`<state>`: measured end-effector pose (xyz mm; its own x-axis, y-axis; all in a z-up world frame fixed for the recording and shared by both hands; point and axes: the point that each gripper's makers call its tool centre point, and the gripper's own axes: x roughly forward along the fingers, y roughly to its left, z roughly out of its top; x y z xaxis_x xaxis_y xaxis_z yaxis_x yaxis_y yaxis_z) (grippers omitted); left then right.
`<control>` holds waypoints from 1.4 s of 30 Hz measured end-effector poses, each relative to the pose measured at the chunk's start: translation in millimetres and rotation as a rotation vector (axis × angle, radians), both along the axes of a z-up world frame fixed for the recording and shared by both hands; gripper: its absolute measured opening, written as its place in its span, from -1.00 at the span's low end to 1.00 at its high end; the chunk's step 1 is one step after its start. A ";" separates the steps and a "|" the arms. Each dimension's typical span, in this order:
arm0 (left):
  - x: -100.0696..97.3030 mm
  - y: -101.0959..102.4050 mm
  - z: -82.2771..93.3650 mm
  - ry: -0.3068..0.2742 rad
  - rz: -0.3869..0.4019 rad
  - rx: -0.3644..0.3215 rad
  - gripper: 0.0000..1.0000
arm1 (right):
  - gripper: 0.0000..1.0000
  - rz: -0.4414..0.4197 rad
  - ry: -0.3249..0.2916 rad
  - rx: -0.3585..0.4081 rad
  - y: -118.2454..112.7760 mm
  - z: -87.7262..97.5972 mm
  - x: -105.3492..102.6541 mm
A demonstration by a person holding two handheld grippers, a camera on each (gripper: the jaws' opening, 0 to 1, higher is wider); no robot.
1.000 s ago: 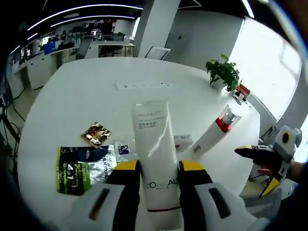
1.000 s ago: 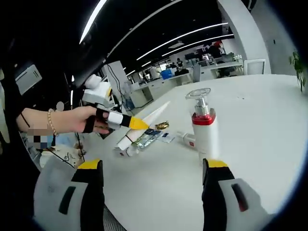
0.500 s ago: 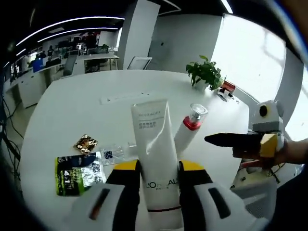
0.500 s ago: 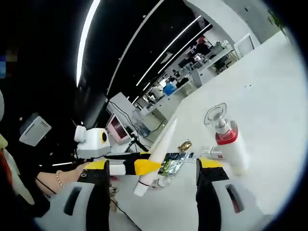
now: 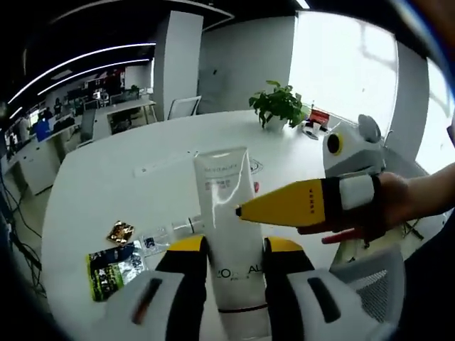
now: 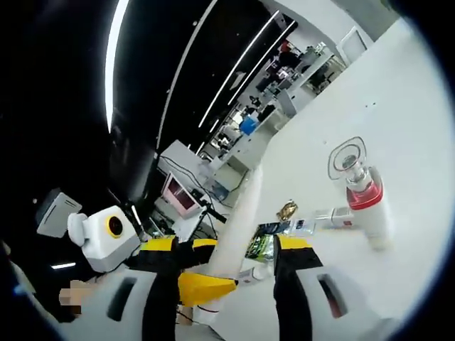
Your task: Arrange the skincare products in the storage area until every visible bottle or jar stands upright without overlapping.
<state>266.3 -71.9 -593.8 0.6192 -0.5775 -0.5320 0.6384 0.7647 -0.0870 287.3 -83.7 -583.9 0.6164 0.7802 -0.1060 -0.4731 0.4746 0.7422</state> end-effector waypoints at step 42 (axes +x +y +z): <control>-27.9 20.8 -1.3 0.010 -0.269 -0.048 -0.13 | -0.75 0.172 -0.188 -0.152 2.1 13.4 -36.1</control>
